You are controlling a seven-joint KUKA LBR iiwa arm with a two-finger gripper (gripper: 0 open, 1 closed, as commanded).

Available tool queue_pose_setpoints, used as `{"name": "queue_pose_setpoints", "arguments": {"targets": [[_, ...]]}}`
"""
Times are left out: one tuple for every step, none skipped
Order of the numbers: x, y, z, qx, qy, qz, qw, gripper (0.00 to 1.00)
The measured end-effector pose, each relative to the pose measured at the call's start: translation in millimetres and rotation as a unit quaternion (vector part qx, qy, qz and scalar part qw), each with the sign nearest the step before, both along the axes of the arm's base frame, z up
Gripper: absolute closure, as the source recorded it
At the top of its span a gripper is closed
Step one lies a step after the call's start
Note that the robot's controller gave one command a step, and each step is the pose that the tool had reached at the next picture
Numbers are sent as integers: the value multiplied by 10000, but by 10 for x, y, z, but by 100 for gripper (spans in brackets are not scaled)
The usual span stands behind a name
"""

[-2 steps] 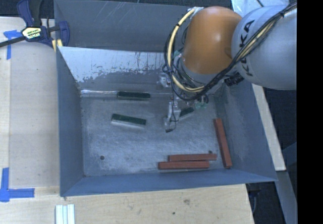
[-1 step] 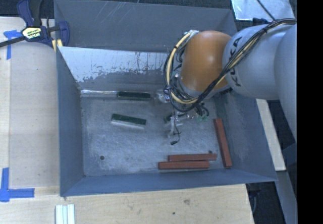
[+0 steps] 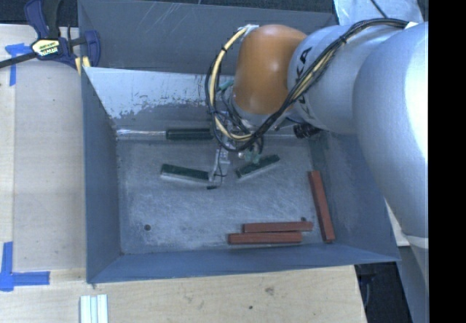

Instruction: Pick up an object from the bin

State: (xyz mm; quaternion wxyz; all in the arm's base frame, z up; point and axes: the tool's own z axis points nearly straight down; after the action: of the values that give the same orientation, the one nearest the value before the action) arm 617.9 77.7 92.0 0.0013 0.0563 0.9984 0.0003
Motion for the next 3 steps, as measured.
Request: {"name": "queue_pose_setpoints", "arguments": {"targets": [[-377,553,-7,-3,2,2222,9750,100],[-376,549,-7,-3,2,2214,9752,0],[-401,531,-63,-6,-3,2341,9722,0]]}}
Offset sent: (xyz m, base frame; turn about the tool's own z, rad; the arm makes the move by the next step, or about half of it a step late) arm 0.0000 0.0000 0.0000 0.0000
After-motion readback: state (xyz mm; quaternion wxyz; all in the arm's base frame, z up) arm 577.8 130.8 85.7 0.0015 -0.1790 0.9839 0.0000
